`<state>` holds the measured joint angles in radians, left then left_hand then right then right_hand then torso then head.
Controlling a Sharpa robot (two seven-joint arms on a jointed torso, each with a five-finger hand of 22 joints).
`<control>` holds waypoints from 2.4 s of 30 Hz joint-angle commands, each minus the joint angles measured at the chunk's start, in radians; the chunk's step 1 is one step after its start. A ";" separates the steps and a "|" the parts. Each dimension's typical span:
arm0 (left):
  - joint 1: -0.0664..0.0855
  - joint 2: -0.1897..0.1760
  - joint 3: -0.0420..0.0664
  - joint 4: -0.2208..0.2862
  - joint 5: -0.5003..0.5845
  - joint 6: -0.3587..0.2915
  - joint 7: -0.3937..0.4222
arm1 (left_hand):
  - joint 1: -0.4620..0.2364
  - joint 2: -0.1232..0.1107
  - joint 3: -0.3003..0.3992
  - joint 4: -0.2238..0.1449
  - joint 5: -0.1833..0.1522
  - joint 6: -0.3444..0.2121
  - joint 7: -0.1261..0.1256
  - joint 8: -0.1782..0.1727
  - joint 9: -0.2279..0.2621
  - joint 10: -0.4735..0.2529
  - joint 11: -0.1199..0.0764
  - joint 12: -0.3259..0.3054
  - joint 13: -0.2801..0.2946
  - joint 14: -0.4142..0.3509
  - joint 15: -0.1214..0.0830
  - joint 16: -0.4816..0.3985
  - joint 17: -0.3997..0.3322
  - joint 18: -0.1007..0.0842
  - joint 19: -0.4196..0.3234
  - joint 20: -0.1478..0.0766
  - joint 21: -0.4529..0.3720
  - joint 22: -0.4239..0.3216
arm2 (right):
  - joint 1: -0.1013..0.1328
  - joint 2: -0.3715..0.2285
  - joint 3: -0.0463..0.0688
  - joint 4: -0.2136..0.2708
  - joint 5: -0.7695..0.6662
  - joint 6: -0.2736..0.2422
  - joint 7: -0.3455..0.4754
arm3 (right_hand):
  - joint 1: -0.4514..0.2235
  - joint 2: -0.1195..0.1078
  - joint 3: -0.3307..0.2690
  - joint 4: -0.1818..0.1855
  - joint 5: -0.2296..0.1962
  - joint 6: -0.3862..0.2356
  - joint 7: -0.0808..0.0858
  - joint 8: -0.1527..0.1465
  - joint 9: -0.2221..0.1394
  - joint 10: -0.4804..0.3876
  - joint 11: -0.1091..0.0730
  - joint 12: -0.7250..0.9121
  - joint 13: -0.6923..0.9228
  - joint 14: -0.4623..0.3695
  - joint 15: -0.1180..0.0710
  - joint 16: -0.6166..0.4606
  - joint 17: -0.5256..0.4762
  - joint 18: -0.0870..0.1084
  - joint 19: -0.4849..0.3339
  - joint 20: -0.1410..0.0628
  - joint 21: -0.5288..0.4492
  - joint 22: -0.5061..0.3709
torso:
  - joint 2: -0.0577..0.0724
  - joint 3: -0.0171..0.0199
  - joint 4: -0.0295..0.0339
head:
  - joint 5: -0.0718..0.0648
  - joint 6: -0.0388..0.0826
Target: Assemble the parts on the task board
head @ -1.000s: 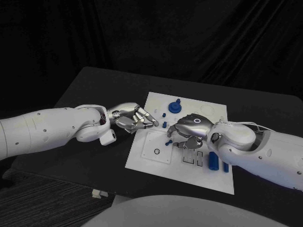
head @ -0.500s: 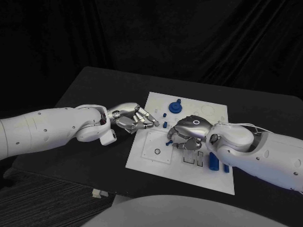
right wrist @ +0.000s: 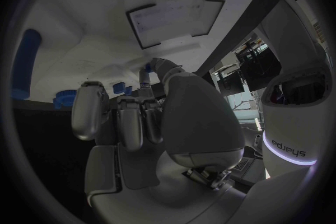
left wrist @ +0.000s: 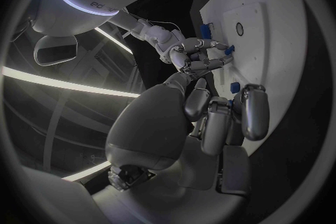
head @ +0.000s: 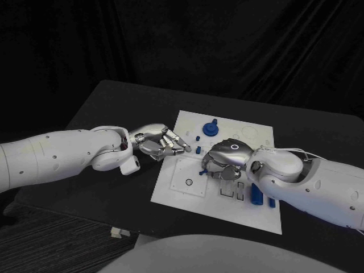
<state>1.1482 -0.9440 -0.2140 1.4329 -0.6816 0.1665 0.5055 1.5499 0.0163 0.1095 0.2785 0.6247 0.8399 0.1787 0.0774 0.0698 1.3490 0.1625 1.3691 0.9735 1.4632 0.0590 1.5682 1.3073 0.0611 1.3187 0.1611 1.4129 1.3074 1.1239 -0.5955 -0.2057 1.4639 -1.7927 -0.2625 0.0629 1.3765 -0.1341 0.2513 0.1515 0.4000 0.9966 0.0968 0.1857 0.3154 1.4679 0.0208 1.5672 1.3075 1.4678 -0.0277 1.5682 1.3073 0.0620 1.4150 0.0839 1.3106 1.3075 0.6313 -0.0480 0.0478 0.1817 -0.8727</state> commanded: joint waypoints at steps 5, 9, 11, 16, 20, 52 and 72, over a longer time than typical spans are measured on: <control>-0.003 0.003 0.001 0.001 0.003 0.011 0.012 | 0.013 -0.001 0.009 -0.001 0.004 0.005 -0.001 -0.005 0.001 0.222 -0.064 0.202 0.597 0.108 -0.006 0.003 0.263 0.001 -0.007 0.000 -0.007 0.132 | -0.009 0.004 -0.001 -0.002 -0.006 -0.011 -0.020 | 0.010 0.010 -0.005 -0.015 -0.031 0.027 -0.006 0.008 0.007 0.103 0.001 0.004 0.263 0.103 -0.001 0.003 0.263 -0.001 -0.003 -0.001 -0.004 0.183 | 0.000 -0.0001 -0.0002 | 0.000 0.000; -0.003 0.004 0.001 0.001 0.003 0.011 0.011 | 0.015 -0.001 0.011 -0.001 0.005 0.005 0.000 -0.005 0.001 0.222 -0.064 0.202 0.597 0.108 -0.006 0.003 0.263 0.001 -0.008 0.000 -0.008 0.131 | -0.010 0.004 -0.001 -0.001 -0.006 -0.013 -0.026 | 0.007 0.011 -0.007 -0.015 -0.039 0.032 -0.006 0.009 0.009 0.103 0.000 0.004 0.263 0.103 -0.001 0.003 0.263 -0.001 -0.002 -0.001 -0.003 0.183 | 0.000 -0.0002 -0.0002 | 0.000 0.000; -0.004 0.004 0.001 0.001 0.003 0.011 0.011 | 0.015 -0.001 0.012 -0.001 0.005 0.005 0.000 -0.005 0.001 0.222 -0.064 0.202 0.597 0.108 -0.005 0.003 0.263 0.001 -0.009 0.000 -0.008 0.131 | -0.010 0.004 -0.001 -0.001 -0.006 -0.015 -0.029 | 0.007 0.016 -0.007 -0.015 -0.041 0.039 -0.008 0.010 0.011 0.103 0.000 0.004 0.263 0.103 -0.002 0.003 0.263 -0.002 -0.001 -0.001 -0.002 0.184 | 0.000 0.0000 -0.0002 | -0.001 0.000; -0.005 0.005 0.001 0.001 0.003 0.010 0.011 | 0.017 0.001 0.017 -0.002 0.006 0.005 0.000 -0.006 0.001 0.222 -0.064 0.202 0.597 0.108 -0.005 0.003 0.263 0.001 -0.009 0.001 -0.009 0.132 | -0.011 0.000 -0.001 0.004 -0.006 -0.027 -0.037 | 0.015 0.028 -0.005 -0.028 -0.009 0.063 -0.015 0.018 0.021 0.103 -0.005 0.004 0.263 0.103 -0.006 0.003 0.263 -0.003 0.004 -0.004 0.004 0.186 | -0.001 0.0001 -0.0001 | 0.000 0.000; -0.006 0.005 0.001 0.001 0.003 0.010 0.010 | 0.021 0.002 0.022 -0.004 0.006 0.004 0.000 -0.008 0.000 0.222 -0.064 0.202 0.597 0.108 -0.005 0.003 0.263 0.002 -0.011 0.002 -0.010 0.131 | -0.011 -0.006 -0.001 0.011 -0.006 -0.056 -0.043 | 0.016 0.033 -0.007 -0.041 0.030 0.087 -0.022 0.025 0.033 0.103 -0.009 0.004 0.263 0.103 -0.011 0.003 0.263 -0.005 0.010 -0.009 0.014 0.188 | -0.001 -0.0002 -0.0009 | 0.000 0.000; -0.041 0.037 0.001 0.022 0.003 0.051 -0.007 | 0.022 -0.005 0.030 -0.004 0.006 0.010 0.002 -0.007 0.001 0.222 -0.061 0.202 0.597 0.108 -0.003 0.003 0.263 0.001 -0.007 0.003 -0.008 0.135 | 0.002 -0.034 -0.001 0.051 -0.006 -0.177 -0.066 | 0.019 0.028 -0.005 -0.074 0.133 0.112 -0.021 0.022 0.056 0.103 -0.011 0.004 0.263 0.103 -0.014 0.003 0.263 -0.015 0.041 -0.014 0.059 0.201 | 0.000 0.0004 -0.0008 | -0.010 0.000; -0.051 0.068 0.001 -0.003 0.003 0.074 -0.035 | 0.017 -0.012 0.037 -0.002 0.006 -0.010 0.005 -0.016 -0.003 0.222 -0.061 0.202 0.597 0.108 -0.001 0.003 0.263 0.002 -0.012 0.005 -0.012 0.134 | 0.002 -0.026 -0.001 0.060 -0.006 -0.181 -0.061 | 0.020 0.028 -0.005 -0.076 0.132 0.111 -0.021 0.021 0.057 0.103 -0.011 0.004 0.263 0.103 -0.014 0.003 0.263 -0.015 0.042 -0.014 0.061 0.202 | 0.000 0.0000 -0.0010 | -0.007 0.000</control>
<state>1.0990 -0.8791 -0.2137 1.4301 -0.6818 0.2178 0.4757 1.5664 0.0141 0.1399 0.2757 0.6246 0.8375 0.1836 0.0657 0.0682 1.3528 0.1662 1.3691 0.9735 1.4632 0.0628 1.5682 1.3079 0.0611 1.3116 0.1612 1.4039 1.3073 1.1239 -0.6219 -0.2072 1.5192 -1.7931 -0.4233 0.0167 1.3976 -0.1137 0.2456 0.0794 0.5302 1.0903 0.0882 0.2041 0.3417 1.4643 0.0174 1.5672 1.3077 1.4678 -0.0349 1.5681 1.3073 0.0621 1.4509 0.0697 1.3658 1.3079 0.6314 -0.0479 0.0480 0.1732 -0.8727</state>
